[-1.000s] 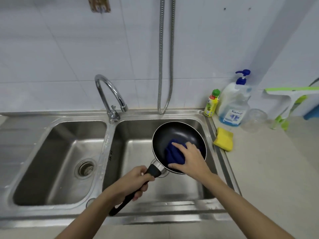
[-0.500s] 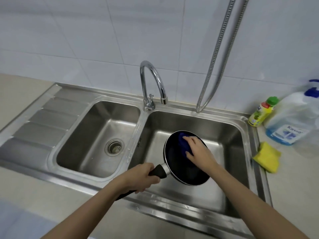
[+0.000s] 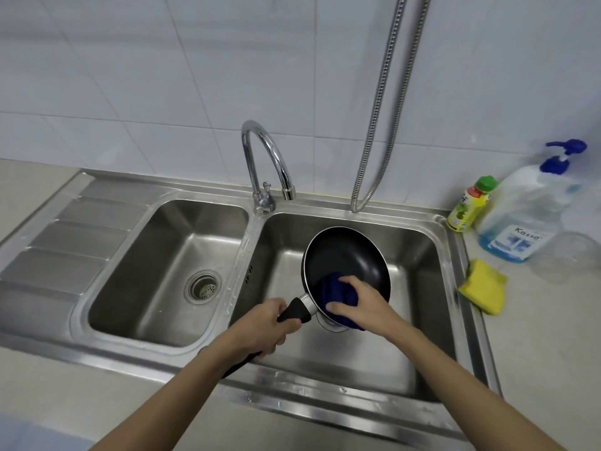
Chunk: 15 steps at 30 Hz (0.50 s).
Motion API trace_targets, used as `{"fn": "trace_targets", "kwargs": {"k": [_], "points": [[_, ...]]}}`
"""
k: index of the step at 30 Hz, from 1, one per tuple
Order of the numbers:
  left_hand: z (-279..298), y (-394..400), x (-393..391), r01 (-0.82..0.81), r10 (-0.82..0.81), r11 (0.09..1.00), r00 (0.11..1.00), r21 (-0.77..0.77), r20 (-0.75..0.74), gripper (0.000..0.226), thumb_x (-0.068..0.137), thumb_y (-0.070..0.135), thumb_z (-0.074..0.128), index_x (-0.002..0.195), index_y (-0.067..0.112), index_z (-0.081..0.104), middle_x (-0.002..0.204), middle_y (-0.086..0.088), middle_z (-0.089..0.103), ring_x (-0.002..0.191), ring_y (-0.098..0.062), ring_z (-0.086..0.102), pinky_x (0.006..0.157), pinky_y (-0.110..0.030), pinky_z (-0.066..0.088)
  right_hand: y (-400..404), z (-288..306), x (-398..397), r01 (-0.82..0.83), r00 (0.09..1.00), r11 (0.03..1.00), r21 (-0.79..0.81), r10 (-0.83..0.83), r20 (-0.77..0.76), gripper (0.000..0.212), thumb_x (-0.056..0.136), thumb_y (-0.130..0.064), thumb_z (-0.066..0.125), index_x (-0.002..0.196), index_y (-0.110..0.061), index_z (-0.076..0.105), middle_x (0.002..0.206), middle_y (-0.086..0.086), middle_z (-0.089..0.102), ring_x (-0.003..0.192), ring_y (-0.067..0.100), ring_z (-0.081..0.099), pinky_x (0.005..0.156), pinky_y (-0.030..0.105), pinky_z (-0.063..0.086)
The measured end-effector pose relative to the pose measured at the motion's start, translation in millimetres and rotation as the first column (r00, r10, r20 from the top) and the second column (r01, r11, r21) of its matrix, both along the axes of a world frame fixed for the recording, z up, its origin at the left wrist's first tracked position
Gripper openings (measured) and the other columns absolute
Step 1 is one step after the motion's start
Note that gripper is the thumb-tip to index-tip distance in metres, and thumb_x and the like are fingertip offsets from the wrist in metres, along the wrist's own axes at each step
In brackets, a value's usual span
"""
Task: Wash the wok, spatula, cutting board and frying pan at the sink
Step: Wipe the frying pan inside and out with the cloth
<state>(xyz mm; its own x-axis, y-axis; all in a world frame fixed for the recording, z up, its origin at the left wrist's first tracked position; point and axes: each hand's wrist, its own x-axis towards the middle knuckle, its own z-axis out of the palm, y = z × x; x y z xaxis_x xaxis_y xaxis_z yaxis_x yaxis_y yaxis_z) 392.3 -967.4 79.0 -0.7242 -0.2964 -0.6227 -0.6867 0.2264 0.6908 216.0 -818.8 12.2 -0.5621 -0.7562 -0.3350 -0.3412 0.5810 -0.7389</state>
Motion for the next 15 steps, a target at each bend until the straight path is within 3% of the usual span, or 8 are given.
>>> {"fn": "trace_targets", "kwargs": {"k": [1, 3, 6, 11, 15], "points": [[3, 0, -2, 0.069, -0.068, 0.994, 0.998, -0.079, 0.014, 0.019, 0.094, 0.032, 0.056, 0.096, 0.014, 0.048, 0.070, -0.003, 0.052, 0.045, -0.010, 0.044, 0.039, -0.024, 0.035, -1, 1, 3, -0.028, 1.000, 0.997, -0.069, 0.028, -0.012, 0.071, 0.077, -0.047, 0.070, 0.138, -0.026, 0.040, 0.125, 0.002, 0.047, 0.113, 0.018, 0.050, 0.092, 0.023, 0.041], [8, -2, -6, 0.243, -0.231, 0.936, 0.970, -0.256, 0.076, 0.019, 0.095, 0.033, 0.055, 0.095, 0.017, 0.045, 0.075, -0.002, 0.056, 0.049, -0.010, 0.050, 0.042, -0.022, 0.039, -5, 2, 10, -0.139, 0.973, 0.983, -0.120, 0.113, -0.202, 0.069, 0.085, -0.031, 0.066, 0.145, -0.023, 0.032, 0.130, 0.001, 0.039, 0.116, 0.016, 0.047, 0.095, 0.018, 0.037], [13, -4, -7, 0.359, -0.333, 0.877, 0.933, -0.320, 0.134, 0.020, 0.095, 0.035, 0.054, 0.094, 0.017, 0.045, 0.078, -0.001, 0.057, 0.054, -0.011, 0.053, 0.045, -0.020, 0.040, -15, -6, 15, -0.183, 0.854, 0.980, -0.080, 0.119, -0.506, 0.072, 0.086, -0.019, 0.064, 0.147, -0.014, 0.027, 0.143, 0.010, 0.030, 0.126, 0.024, 0.043, 0.104, 0.025, 0.036], [14, 0, 8, 0.213, -0.203, 0.965, 0.976, -0.154, 0.076, 0.020, 0.093, 0.033, 0.057, 0.091, 0.015, 0.048, 0.071, -0.001, 0.054, 0.046, -0.008, 0.045, 0.041, -0.022, 0.038, -25, -7, -5, 0.013, 0.807, 0.992, 0.124, 0.063, -0.587, 0.066, 0.077, -0.001, 0.057, 0.140, -0.006, 0.036, 0.142, 0.020, 0.033, 0.115, 0.038, 0.048, 0.094, 0.041, 0.044], [12, 0, 9, 0.038, -0.038, 0.999, 0.999, -0.020, 0.006, 0.025, 0.093, 0.032, 0.058, 0.097, 0.008, 0.051, 0.066, -0.002, 0.050, 0.040, -0.007, 0.039, 0.041, -0.023, 0.032, -20, 4, -18, 0.005, 0.676, 0.898, 0.439, 0.321, -0.664, 0.058, 0.086, -0.017, 0.051, 0.140, -0.010, 0.032, 0.131, 0.017, 0.042, 0.110, 0.034, 0.049, 0.089, 0.039, 0.043]]}}
